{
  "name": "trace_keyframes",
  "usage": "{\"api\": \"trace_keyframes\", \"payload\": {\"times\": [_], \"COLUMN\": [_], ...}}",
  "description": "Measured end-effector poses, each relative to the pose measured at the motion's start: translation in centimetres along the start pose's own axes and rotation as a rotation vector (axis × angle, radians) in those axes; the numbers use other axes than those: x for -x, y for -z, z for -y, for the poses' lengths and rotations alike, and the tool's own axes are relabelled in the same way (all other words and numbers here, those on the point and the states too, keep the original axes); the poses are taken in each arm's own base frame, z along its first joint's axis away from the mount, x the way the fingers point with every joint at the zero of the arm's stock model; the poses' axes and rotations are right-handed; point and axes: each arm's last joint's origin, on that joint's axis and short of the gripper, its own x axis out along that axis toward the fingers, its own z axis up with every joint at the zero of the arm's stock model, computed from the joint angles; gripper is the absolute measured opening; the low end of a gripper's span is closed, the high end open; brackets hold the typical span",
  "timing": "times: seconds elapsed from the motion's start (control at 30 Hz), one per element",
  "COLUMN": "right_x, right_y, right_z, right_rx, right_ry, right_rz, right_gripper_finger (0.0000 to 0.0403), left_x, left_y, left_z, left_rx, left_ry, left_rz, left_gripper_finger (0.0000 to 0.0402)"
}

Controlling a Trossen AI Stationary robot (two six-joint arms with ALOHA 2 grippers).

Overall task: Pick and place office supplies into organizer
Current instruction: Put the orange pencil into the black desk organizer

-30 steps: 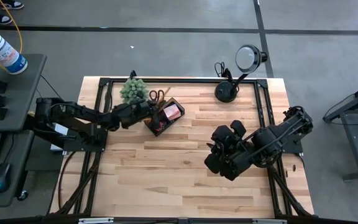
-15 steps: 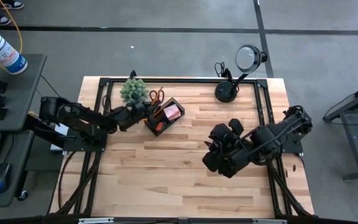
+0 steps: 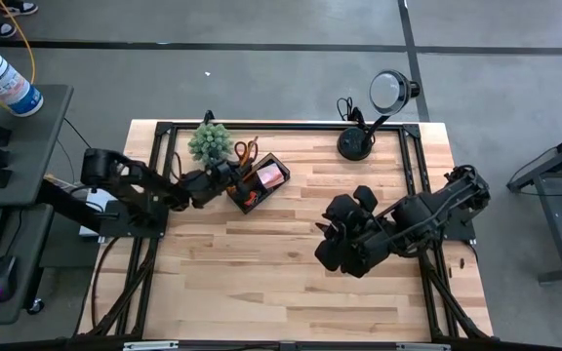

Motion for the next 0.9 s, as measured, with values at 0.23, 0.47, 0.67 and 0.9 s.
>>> {"api": "trace_keyframes", "payload": {"times": [0.23, 0.47, 0.67, 0.9], "right_x": [-0.3, -3.8, -7.2, -9.3], "right_y": [-0.3, -2.5, -4.4, -6.2], "right_z": [0.0, 1.3, 1.5, 1.8], "right_rx": [-0.004, -0.015, 0.018, 0.094], "right_ry": [0.042, 0.151, 0.124, 0.068], "right_rz": [0.062, 0.062, 0.032, 0.047], "right_gripper_finger": [0.0114, 0.0114, 0.0114, 0.0114], "left_x": [-0.1, 0.0, 0.0, 0.0], "left_y": [0.2, 0.0, -0.2, 0.0], "left_z": [0.0, 0.1, 0.1, 0.0], "left_rx": [-0.002, 0.01, 0.017, 0.004], "left_ry": [-0.011, 0.001, 0.004, -0.013], "left_rz": [-0.005, 0.019, 0.031, 0.013], "left_gripper_finger": [0.0, 0.0, 0.0, 0.0]}}
